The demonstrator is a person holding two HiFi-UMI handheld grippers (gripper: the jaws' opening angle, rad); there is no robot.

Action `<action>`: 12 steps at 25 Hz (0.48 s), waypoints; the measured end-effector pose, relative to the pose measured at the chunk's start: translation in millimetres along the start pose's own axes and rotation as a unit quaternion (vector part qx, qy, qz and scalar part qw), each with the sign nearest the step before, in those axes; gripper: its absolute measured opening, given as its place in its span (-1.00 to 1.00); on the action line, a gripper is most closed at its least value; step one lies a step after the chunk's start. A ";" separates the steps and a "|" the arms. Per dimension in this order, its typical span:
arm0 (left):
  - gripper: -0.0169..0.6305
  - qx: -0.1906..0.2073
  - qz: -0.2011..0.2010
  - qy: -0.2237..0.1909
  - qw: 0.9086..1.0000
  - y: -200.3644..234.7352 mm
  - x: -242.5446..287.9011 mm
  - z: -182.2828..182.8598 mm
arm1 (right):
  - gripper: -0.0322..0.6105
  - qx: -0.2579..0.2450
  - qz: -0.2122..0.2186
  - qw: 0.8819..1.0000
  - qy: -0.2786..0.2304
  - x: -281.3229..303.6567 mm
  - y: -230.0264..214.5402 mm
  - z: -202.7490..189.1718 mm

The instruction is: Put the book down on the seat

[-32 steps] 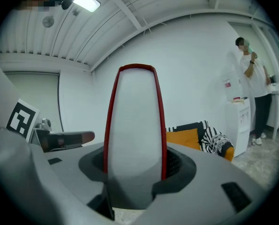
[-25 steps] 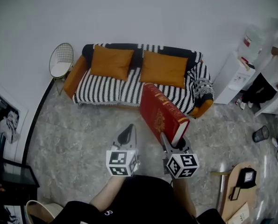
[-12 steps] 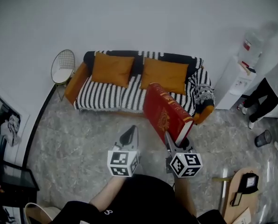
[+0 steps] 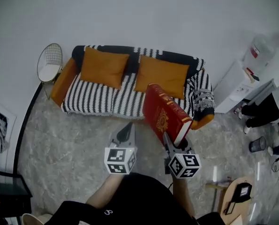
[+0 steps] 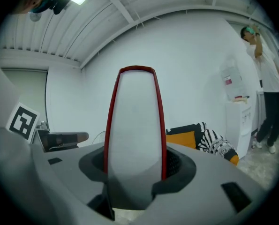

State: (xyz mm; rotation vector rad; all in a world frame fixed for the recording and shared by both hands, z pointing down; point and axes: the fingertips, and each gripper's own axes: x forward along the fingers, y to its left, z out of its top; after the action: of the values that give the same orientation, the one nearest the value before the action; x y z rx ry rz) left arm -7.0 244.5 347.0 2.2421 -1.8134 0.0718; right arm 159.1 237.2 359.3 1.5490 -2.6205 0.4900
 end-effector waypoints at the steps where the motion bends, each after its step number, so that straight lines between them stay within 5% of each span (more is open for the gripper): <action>1: -0.91 0.000 -0.002 -0.001 1.000 9.1 19.6 8.5 | -0.16 -0.009 -0.003 1.000 0.002 20.7 -3.1 8.5; 12: -0.91 -0.002 -0.027 0.024 0.999 108.2 209.7 75.1 | -0.16 -0.055 0.009 0.998 0.019 232.3 -1.6 74.8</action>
State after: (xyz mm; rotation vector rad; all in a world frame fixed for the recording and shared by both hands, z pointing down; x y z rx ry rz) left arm -74.4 6.5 334.0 2.2647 -1.7249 0.1108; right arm 54.0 18.1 337.3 1.4702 -2.5884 0.3660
